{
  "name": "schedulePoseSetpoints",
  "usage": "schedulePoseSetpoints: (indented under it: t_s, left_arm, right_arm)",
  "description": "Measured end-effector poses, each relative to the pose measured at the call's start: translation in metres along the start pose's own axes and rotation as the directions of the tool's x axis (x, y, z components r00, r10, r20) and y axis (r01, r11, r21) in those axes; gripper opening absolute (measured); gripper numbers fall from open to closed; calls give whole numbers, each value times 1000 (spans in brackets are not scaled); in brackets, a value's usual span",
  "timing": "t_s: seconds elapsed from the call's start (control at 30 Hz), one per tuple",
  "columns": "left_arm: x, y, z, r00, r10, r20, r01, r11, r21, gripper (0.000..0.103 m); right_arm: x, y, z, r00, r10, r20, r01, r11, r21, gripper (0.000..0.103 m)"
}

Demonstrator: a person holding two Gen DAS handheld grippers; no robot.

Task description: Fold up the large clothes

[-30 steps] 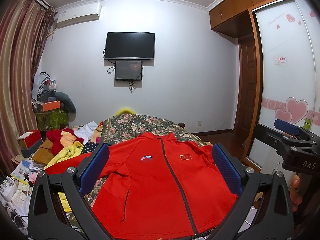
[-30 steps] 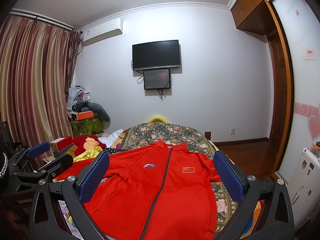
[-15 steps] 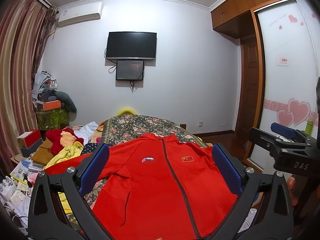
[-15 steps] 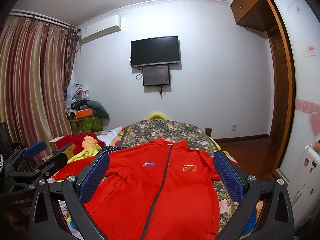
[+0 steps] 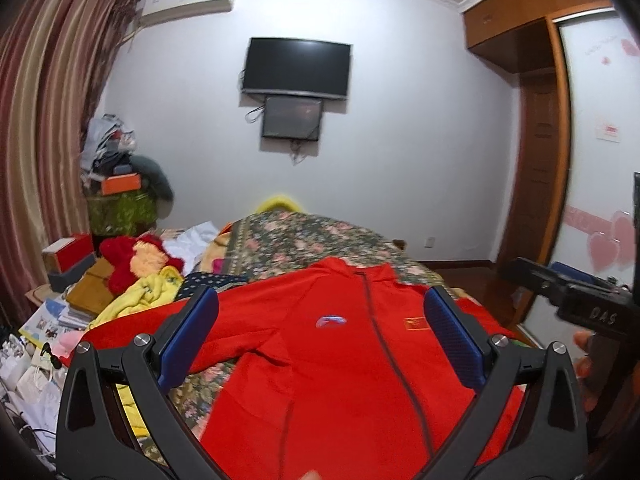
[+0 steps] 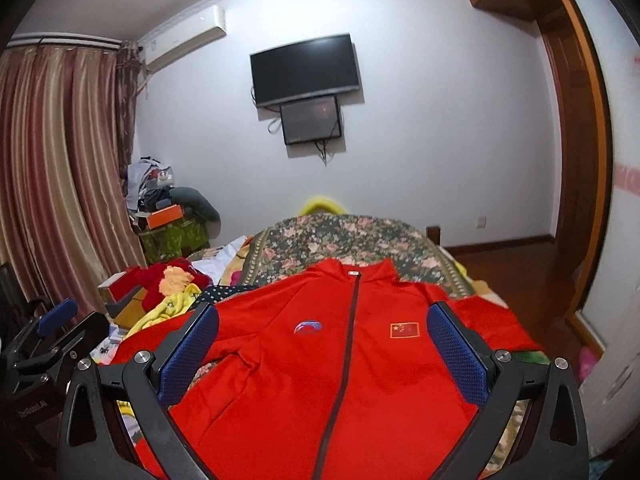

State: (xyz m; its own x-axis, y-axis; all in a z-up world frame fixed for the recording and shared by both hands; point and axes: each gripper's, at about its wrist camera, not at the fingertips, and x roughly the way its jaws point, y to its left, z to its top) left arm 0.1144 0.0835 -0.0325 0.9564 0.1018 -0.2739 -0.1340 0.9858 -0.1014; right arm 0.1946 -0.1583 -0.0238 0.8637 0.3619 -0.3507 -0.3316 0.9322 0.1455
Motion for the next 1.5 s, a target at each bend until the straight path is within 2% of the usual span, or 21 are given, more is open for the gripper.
schedulePoseSetpoints:
  t_s: [0.1,0.23,0.33,0.47,0.6,0.73,0.83,0.93,1.03,1.17,1.23,1.33,1.43,1.5]
  left_arm:
    - [32,23,-4,996,83,-19,-83,996,-24,103]
    - [80,60,-15,989,105,-108,-111,992,-58,103]
    - [114,94,-28,975,121,-185,-140,986,-90,103]
    - [147,143,-57,946,157,-284,-201,970,-134,103]
    - [163,197,-94,911,174,-373,-253,951,-175,103]
    - [169,245,-131,871,137,-471,-283,925,-255,103]
    - [170,277,-156,853,90,-515,-300,890,-342,103]
    - [172,302,-176,847,63,-528,-322,851,-415,103]
    - [175,321,-188,847,41,-530,-337,812,-476,97]
    - [183,346,-198,860,1,-510,-333,759,-560,86]
    - [186,354,-199,869,-9,-495,-327,741,-587,82]
    - [191,371,-203,872,13,-490,-351,714,-606,81]
    - [195,386,-207,858,67,-509,-404,699,-590,62]
    - [196,391,-206,847,102,-522,-437,692,-574,45]
  right_arm:
    - [41,-3,7,999,-21,-36,21,1000,0,103]
    - [94,-8,12,995,-42,-93,41,999,-7,103]
    - [137,-14,7,987,-62,-150,59,998,-25,103]
    - [187,-22,-9,970,-97,-223,85,994,-63,103]
    - [230,-30,-31,946,-132,-297,108,990,-95,103]
    - [253,-34,-54,924,-142,-355,104,987,-123,103]
    - [268,-33,-70,903,-139,-406,87,986,-144,103]
    - [271,-32,-80,889,-147,-434,84,983,-162,103]
    - [272,-33,-85,882,-150,-446,89,984,-155,103]
    - [273,-36,-88,874,-154,-460,104,986,-133,103]
    - [274,-40,-89,870,-154,-468,110,987,-120,103]
    - [277,-43,-90,865,-144,-481,108,989,-101,103]
    - [278,-43,-90,864,-139,-483,105,990,-99,103]
    - [278,-42,-90,863,-142,-485,104,989,-105,103]
